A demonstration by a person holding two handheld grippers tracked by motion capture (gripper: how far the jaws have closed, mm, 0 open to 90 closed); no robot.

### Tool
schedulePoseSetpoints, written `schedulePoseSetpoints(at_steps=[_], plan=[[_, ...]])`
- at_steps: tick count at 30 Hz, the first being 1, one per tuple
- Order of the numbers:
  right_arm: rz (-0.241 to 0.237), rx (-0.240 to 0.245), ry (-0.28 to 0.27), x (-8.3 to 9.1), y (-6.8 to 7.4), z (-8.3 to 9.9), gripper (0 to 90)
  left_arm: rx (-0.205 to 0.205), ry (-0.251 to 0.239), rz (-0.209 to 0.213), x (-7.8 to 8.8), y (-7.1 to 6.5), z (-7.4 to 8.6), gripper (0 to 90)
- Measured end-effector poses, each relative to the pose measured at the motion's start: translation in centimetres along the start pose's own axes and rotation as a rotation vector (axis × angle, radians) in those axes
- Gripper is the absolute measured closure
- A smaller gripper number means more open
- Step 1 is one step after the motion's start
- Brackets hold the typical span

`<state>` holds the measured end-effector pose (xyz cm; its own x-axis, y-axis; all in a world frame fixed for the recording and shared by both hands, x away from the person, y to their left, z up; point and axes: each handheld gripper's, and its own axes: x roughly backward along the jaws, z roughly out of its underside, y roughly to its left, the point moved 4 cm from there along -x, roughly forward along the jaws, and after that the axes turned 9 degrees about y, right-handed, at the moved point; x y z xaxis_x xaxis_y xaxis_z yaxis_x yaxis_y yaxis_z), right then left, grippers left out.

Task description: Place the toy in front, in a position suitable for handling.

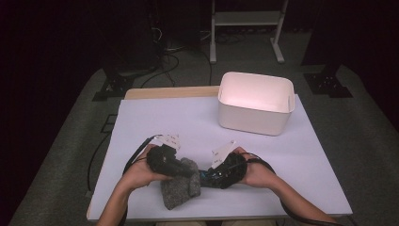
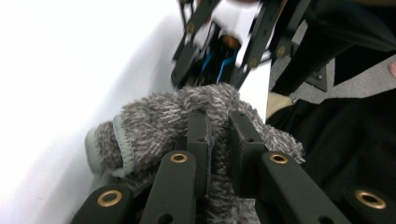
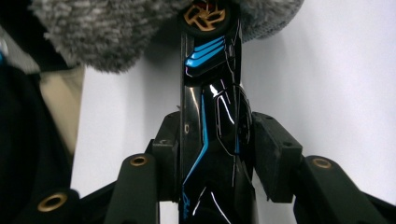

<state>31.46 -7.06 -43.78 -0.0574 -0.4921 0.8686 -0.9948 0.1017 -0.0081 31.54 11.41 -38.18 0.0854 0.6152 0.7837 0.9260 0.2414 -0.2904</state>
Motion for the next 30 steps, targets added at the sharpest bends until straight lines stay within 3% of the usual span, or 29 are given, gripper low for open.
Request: schedulePoseSetpoints(at_steps=[2,4,7,9,14,19,25,30], plan=[[-0.009,-0.013,-0.042,0.1,-0.1,-0.5,55.5,-0.018,-0.010,-0.014,0.7,-0.2,-0.6,80.8],[-0.006,-0.026,-0.084,0.1,-0.3,-0.6,55.4,-0.034,0.015,-0.045,0.8,-0.5,-1.3,80.7],[0.005,-0.044,-0.109,-0.1,-0.3,0.3,55.4,-0.038,0.029,-0.034,0.3,-0.5,-1.5,80.6],[0.008,-0.060,-0.137,0.1,-0.1,1.0,55.4,-0.040,0.009,-0.022,0.3,-0.6,-1.8,80.6],[0.023,-0.084,-0.175,1.1,-0.1,2.6,55.4,-0.053,0.025,-0.037,0.5,-1.0,-2.4,80.5],[0.047,-0.094,-0.184,2.2,0.2,3.7,55.4,-0.064,0.044,-0.038,0.4,-1.4,-3.1,80.5],[0.078,-0.073,-0.147,3.1,0.7,4.1,55.5,-0.109,0.061,-0.017,-0.5,-2.3,-4.6,80.5],[0.066,-0.091,-0.162,3.2,0.5,4.2,55.7,-0.104,0.059,-0.024,-0.4,-2.3,-5.3,80.7]])
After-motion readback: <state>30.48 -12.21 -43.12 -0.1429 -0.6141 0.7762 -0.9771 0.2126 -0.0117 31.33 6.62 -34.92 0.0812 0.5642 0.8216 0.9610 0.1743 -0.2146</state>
